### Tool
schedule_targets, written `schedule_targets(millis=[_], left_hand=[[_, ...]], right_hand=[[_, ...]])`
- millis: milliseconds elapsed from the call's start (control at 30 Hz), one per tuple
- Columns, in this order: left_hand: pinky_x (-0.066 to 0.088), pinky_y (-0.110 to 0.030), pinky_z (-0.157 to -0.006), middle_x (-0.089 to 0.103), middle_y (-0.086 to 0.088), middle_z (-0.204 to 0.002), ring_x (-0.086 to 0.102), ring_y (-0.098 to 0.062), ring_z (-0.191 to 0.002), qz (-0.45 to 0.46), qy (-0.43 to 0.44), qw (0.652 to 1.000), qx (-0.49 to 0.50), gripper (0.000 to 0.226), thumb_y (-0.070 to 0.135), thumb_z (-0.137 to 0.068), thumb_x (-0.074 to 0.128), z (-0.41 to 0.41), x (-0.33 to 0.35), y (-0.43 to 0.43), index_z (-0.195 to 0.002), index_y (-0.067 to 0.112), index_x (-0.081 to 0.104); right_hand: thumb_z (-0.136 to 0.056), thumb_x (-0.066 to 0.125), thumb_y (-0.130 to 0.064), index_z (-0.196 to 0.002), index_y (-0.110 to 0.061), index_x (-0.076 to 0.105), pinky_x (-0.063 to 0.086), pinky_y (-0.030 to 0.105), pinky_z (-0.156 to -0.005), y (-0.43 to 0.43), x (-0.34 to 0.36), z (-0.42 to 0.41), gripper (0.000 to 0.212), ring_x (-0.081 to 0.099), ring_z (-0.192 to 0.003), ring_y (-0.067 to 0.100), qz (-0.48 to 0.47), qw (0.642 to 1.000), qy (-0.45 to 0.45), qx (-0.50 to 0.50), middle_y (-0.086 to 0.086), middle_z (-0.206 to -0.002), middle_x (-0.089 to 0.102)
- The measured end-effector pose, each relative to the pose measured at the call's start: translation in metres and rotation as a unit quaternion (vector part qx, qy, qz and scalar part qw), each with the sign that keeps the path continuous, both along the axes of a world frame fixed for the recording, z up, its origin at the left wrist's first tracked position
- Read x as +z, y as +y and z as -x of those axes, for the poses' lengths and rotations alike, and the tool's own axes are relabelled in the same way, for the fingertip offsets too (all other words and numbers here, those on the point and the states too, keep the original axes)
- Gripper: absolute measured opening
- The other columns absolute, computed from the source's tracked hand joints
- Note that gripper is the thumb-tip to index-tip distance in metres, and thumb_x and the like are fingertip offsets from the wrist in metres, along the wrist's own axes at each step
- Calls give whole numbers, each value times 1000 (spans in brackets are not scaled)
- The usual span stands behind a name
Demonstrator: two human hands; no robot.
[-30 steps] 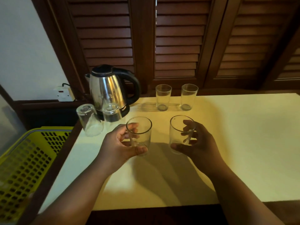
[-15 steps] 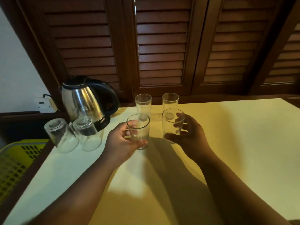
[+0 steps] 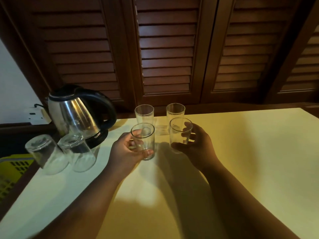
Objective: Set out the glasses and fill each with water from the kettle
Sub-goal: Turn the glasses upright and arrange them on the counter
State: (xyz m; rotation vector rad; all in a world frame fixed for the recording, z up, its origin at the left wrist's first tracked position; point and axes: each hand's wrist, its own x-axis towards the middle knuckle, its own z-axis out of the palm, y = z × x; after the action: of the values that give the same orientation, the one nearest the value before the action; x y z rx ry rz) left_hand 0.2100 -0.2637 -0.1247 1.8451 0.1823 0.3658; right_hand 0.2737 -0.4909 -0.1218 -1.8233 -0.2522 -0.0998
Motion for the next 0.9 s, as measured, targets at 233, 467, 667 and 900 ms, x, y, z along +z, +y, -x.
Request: schedule_targets(millis=[233,467,667,900], left_hand=[[61,-35,-91,69,8,-113,68,-10,-108,-12,-2,1000,-7,70,12,-66,95,4,-3,-4,-120,42,63],[58,-26,-86,70,11,-113,68,-9,-107,-19,10,1000,-7,70,16,-69,94,7,-3,-5,-126,40,62],[57,-27,-87,70,13,-113,68,-11,-109,-11,23,1000,-3,67,21,-72,93,10,-3,-6,-127,42,60],[55,-23,-83,68,13,-117,65,-7,-109,-24,25,999,1,66,26,-73,92,13,-1,-8,-125,45,56]], right_hand=[[-74,93,-14,-143,-22,54,55,23,-80,-5,-3,2,80,63,-115,18,-6,1000,8,-5,-6,-127,64],[-73,93,-13,-144,-19,55,55,19,-78,-5,-6,3,81,64,-115,20,-12,1000,12,4,-1,-131,66],[-73,93,-13,-145,-20,53,54,13,-72,-9,-9,6,83,63,-113,18,-12,1000,14,5,-2,-130,64],[-75,92,-11,-145,-22,53,53,7,-68,-10,-13,10,81,61,-107,7,-23,1000,12,15,-6,-123,62]])
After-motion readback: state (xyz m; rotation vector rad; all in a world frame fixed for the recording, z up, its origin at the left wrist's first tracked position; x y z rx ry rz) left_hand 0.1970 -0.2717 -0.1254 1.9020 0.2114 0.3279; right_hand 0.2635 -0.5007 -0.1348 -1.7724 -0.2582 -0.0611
